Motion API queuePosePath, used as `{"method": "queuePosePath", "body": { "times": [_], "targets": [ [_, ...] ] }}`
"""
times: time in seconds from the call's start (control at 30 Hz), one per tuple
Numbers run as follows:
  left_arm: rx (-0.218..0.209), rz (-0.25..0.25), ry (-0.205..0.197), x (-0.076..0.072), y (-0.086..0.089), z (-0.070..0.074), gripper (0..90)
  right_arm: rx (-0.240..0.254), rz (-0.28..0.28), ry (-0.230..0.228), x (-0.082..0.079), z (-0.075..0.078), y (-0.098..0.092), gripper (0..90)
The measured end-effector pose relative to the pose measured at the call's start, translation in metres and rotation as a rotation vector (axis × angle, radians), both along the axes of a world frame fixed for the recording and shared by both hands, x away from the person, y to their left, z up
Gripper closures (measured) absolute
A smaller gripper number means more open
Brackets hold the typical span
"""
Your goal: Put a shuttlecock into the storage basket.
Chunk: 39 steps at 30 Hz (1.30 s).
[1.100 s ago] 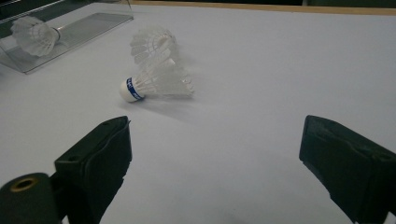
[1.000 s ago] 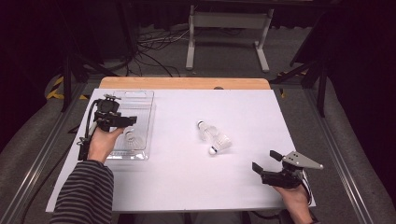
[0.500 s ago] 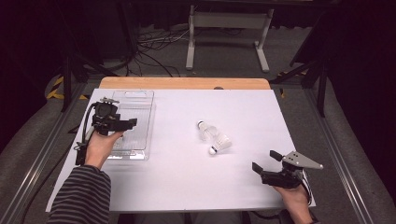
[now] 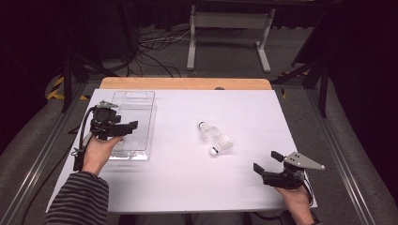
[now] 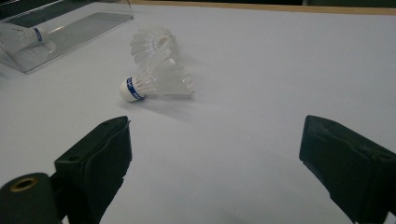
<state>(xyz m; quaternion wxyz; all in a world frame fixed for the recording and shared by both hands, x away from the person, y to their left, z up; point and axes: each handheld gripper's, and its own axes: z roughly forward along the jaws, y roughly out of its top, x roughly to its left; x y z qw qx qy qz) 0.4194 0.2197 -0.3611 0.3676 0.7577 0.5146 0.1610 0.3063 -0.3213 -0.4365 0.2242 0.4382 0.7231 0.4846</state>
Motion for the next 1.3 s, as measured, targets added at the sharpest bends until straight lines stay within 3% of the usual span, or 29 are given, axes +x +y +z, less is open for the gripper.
{"method": "queuePosePath", "body": {
  "times": [0.3,0.7,1.3],
  "targets": [
    [-0.025,-0.014,-0.029,-0.010,0.002,0.000,28.4,0.001,-0.001,-0.001,0.000,0.000,0.000,10.1],
    [-0.027,-0.042,-0.072,-0.023,0.001,0.000,27.3,0.002,-0.002,0.000,0.000,0.000,0.000,10.1],
    [-0.058,-0.068,-0.105,-0.041,0.005,-0.005,26.2,0.001,-0.001,0.000,0.000,0.000,0.000,10.1]
  ]
}}
